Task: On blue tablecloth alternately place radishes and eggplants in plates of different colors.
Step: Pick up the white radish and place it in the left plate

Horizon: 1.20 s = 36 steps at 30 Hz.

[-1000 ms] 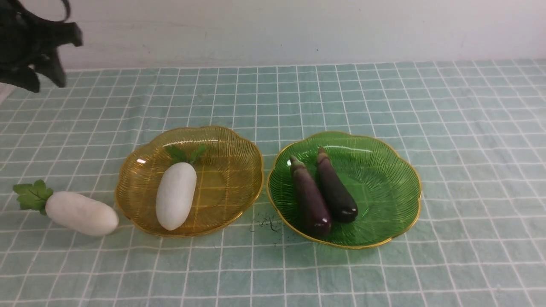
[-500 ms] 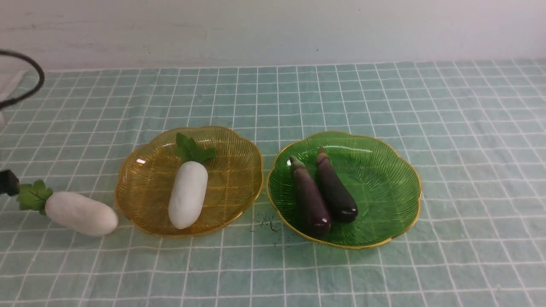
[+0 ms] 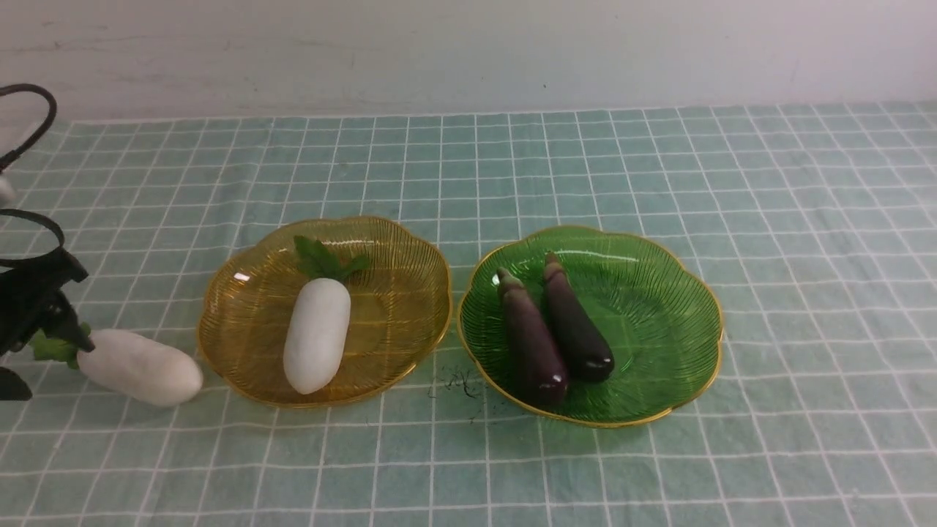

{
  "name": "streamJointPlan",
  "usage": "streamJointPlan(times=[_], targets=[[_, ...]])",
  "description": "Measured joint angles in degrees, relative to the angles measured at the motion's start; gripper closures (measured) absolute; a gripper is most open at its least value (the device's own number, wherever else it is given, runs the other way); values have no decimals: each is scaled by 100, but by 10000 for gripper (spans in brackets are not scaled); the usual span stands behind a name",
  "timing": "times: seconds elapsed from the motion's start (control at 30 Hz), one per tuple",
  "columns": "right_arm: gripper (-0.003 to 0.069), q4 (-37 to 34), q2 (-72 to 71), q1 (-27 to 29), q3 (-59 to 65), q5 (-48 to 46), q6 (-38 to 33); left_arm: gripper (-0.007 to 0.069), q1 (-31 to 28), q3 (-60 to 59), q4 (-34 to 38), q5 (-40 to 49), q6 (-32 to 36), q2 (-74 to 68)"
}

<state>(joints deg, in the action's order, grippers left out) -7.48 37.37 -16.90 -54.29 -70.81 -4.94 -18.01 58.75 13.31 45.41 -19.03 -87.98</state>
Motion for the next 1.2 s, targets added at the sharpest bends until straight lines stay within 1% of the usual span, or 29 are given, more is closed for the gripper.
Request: streamJointPlan(times=[0.07,0.13,0.17,0.47,0.57,0.63,0.7,0.83,0.9,1.0,1.07,1.2], targets=[[289,0,0,0,0,0,0,77,0,0,233,-184,0,-143],[289,-5,0,0,0,0,20,50,0,0,379,-357,-5,-264],[289,-5,0,0,0,0,25,19,0,0,502,-534,-7,-478],[289,-5,0,0,0,0,25,9,0,0,679,-883,-196,-1172],[289,-5,0,0,0,0,25,19,0,18,986,-1107,-246,-1313],[289,-5,0,0,0,0,25,41,0,25,1222,-1249,-240,-1398],[289,-5,0,0,0,0,25,58,0,25,1297,-1309,-240,-1432],[289,-5,0,0,0,0,25,106,0,25,1320,-1456,-240,-1477],[289,-5,0,0,0,0,25,118,0,29,1320,-1482,-240,-1493],[289,-5,0,0,0,0,25,179,0,37,1306,-1548,-240,-1624],[289,-5,0,0,0,0,25,192,0,45,1307,-1548,-240,-1637],[289,-5,0,0,0,0,25,192,0,76,1293,-1487,-211,-1631]])
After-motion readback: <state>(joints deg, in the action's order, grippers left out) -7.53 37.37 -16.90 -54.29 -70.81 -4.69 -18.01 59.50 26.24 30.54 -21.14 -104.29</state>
